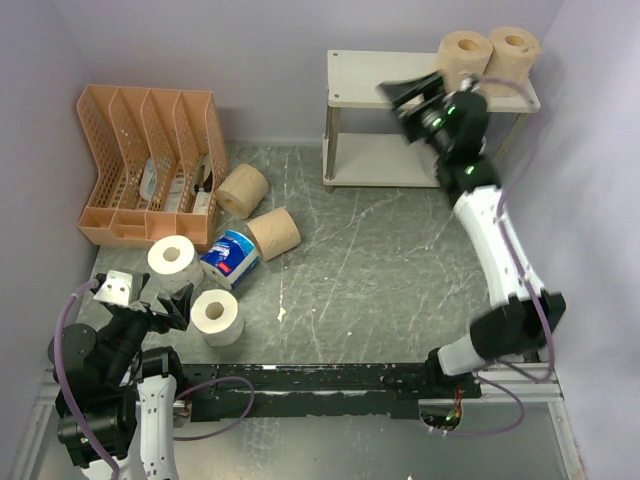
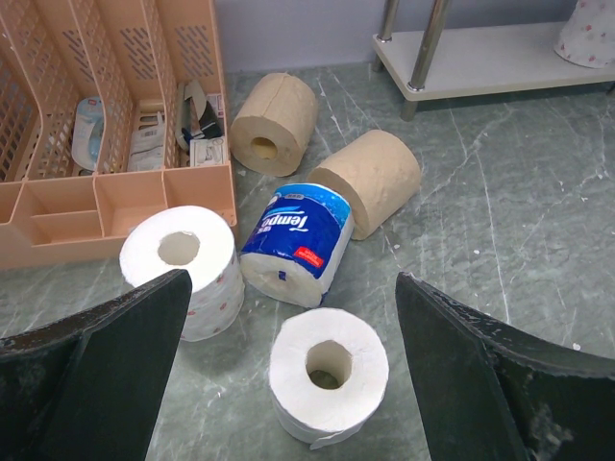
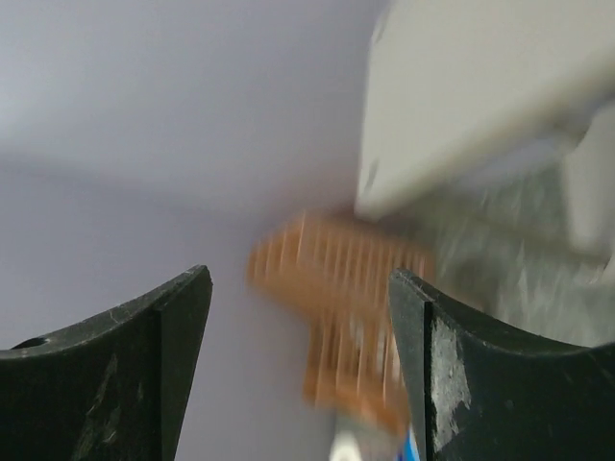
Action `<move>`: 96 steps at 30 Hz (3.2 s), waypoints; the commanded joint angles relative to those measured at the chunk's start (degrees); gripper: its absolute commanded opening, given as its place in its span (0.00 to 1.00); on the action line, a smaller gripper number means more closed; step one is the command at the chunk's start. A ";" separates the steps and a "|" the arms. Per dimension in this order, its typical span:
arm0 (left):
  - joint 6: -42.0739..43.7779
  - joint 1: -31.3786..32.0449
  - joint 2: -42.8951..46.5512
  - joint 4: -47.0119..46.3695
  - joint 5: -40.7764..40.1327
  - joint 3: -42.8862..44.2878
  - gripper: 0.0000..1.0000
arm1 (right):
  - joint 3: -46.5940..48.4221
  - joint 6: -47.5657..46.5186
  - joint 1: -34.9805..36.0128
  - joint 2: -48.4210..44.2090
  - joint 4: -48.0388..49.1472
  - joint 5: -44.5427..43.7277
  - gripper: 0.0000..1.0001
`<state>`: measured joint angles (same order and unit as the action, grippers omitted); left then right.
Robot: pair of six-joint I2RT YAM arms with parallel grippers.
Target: Place and organize the paper towels onto the shelf
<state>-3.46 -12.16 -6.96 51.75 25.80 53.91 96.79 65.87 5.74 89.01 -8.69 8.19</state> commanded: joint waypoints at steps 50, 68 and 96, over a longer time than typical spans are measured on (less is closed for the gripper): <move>0.04 -0.26 -0.76 -1.19 0.58 0.06 0.99 | -31.88 -27.40 26.90 25.32 44.26 24.11 0.63; 0.04 -0.31 -0.99 -1.18 0.75 0.05 0.99 | -31.46 -28.77 27.40 31.32 42.91 23.66 0.40; 0.19 -0.30 0.23 -1.17 1.21 0.05 0.99 | 16.98 -79.35 39.42 9.17 -22.76 -21.51 0.00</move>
<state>-3.44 -12.19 -7.33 51.72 26.20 53.91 109.62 -4.45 44.38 97.86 -21.65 -0.38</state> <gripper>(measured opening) 0.990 0.043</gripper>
